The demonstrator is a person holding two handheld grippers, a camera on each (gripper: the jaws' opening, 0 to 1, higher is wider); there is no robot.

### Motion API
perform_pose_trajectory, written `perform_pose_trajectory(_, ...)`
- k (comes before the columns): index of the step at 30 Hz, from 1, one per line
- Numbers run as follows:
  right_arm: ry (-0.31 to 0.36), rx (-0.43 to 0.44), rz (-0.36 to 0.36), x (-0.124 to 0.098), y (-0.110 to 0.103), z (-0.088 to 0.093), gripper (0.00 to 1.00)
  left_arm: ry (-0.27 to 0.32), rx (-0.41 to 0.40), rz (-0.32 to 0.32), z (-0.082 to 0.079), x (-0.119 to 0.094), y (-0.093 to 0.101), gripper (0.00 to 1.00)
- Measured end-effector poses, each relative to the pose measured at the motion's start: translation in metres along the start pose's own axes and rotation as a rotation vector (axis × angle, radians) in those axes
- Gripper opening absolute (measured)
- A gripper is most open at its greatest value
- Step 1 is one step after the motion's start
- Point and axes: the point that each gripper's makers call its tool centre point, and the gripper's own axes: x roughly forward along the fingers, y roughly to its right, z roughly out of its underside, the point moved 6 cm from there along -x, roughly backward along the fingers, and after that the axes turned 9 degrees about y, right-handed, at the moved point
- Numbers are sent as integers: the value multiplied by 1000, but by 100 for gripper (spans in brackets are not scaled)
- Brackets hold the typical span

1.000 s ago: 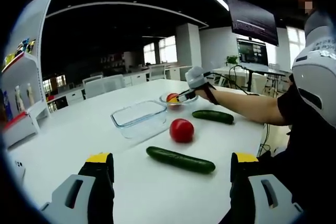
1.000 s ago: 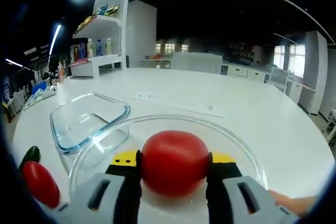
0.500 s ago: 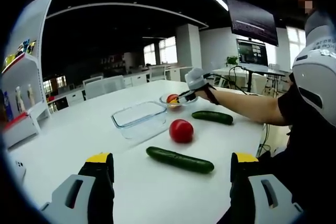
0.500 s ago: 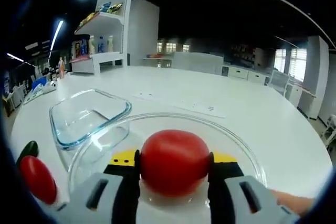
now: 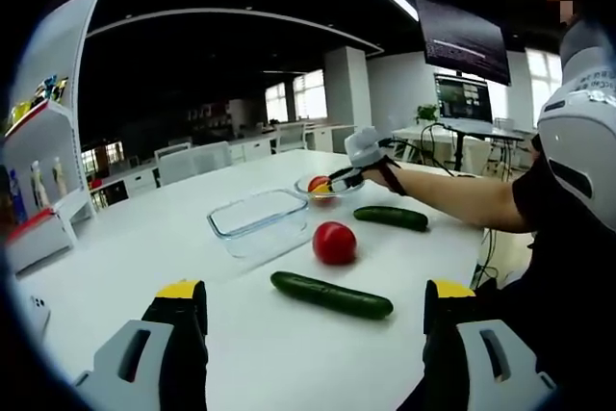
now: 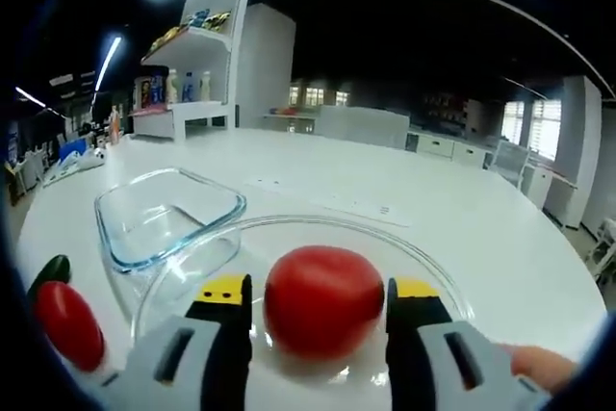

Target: Sort the scattered tomatoes and cucumbers on the table and place them into their respective storage containers

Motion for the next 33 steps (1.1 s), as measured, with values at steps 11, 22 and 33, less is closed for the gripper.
perform_pose_trajectory(11, 94, 36, 14, -22, 7, -15, 68, 2, 1, 0, -1, 1, 2, 93)
perform_pose_trajectory(22, 186, 43, 8, -61, 1, -30, 88, 4, 0, 6, -1, 2, 4, 93)
perform_pose_trajectory(33, 273, 98, -34, -113, -19, -38, 97, 5, -10, 16, 1, 6, 4, 93)
